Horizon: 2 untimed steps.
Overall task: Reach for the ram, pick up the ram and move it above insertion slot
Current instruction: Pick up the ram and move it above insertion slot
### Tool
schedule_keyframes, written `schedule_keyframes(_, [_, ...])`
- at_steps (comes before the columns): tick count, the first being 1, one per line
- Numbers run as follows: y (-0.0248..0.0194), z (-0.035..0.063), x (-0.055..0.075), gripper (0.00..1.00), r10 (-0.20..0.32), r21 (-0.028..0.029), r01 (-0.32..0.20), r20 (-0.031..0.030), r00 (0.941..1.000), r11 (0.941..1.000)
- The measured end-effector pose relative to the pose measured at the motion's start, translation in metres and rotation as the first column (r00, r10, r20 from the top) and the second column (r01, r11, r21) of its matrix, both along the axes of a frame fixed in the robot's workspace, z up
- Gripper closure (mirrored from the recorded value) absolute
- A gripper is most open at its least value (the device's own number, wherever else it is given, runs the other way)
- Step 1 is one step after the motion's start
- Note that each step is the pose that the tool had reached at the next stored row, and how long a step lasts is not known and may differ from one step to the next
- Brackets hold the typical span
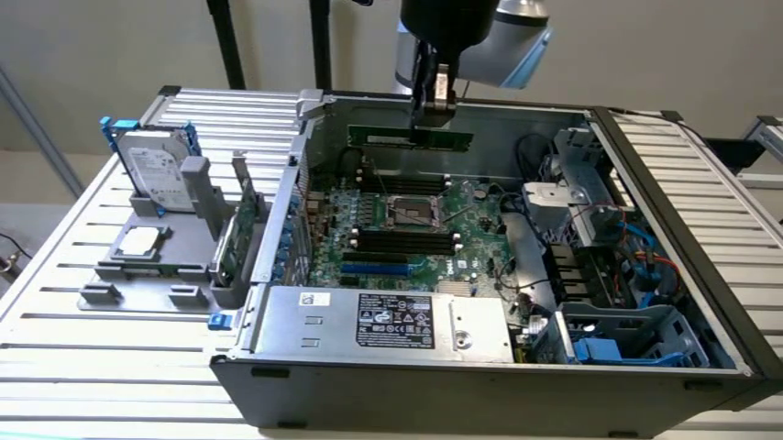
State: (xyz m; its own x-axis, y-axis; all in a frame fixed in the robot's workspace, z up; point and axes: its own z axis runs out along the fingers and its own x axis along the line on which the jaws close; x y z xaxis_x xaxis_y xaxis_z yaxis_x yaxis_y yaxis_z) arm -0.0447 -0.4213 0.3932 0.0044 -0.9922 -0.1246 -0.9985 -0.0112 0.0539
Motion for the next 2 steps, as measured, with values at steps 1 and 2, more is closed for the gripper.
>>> schedule_keyframes(1, [0.0000, 0.0000, 0.0000, 0.87, 0.000, 0.0000, 0.000, 0.0000, 1.0000, 1.0000])
schedule_keyframes(2, [0.0000, 0.0000, 0.0000, 0.87, 0.000, 0.0000, 0.000, 0.0000, 1.0000, 1.0000])
